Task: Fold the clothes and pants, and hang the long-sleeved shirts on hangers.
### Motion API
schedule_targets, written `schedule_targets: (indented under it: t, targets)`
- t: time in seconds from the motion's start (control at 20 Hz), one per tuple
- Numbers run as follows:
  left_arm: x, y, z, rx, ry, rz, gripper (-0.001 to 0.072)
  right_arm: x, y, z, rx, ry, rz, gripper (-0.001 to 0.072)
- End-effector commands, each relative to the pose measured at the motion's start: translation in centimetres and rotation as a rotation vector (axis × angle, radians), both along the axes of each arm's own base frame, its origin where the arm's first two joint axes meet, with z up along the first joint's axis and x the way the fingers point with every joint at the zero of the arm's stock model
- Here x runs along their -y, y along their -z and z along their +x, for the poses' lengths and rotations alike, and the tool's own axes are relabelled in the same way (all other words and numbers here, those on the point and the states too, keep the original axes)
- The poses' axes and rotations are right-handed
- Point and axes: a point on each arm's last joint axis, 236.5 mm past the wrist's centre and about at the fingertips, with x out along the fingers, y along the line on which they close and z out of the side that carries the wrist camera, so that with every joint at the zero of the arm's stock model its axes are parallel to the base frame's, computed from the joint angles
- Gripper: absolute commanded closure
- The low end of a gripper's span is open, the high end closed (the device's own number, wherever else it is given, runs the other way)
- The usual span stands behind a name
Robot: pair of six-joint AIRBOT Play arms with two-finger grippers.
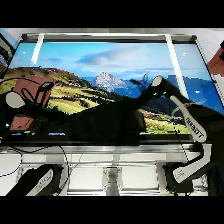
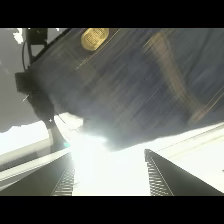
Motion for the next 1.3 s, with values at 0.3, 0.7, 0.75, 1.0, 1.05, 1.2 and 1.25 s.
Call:
schedule_targets:
  t: [0.3,0.7,0.75,1.0,1.05,1.2,1.25]
  targets:
    - [0.0,0.0,0.0,0.002,-0.001,0.000,0.0198,36.3,-3.0,-0.3,-0.122,0.803,-0.315,0.0700]
    - [0.0,0.0,0.0,0.002,-0.001,0.000,0.0199,51.4,-5.3,-13.6,-0.186,1.274,-0.370,0.0303]
    - [0.0,0.0,0.0,0.002,-0.001,0.000,0.0199,51.6,-5.9,-13.9,-0.169,1.297,-0.347,0.0276]
    - [0.0,0.0,0.0,0.002,-0.001,0.000,0.0199,46.6,-15.6,-6.8,0.196,1.186,-0.195,0.0280]
    - [0.0,0.0,0.0,0.002,-0.001,0.000,0.0199,44.5,-17.6,-5.4,0.250,1.135,-0.198,0.0291]
    - [0.0,0.0,0.0,0.001,-0.001,0.000,0.0199,34.3,-22.1,-2.0,0.367,0.846,-0.194,0.0694]
    - [0.0,0.0,0.0,0.002,-0.001,0.000,0.0199,30.4,-23.0,-1.3,0.389,0.736,-0.183,0.0700]
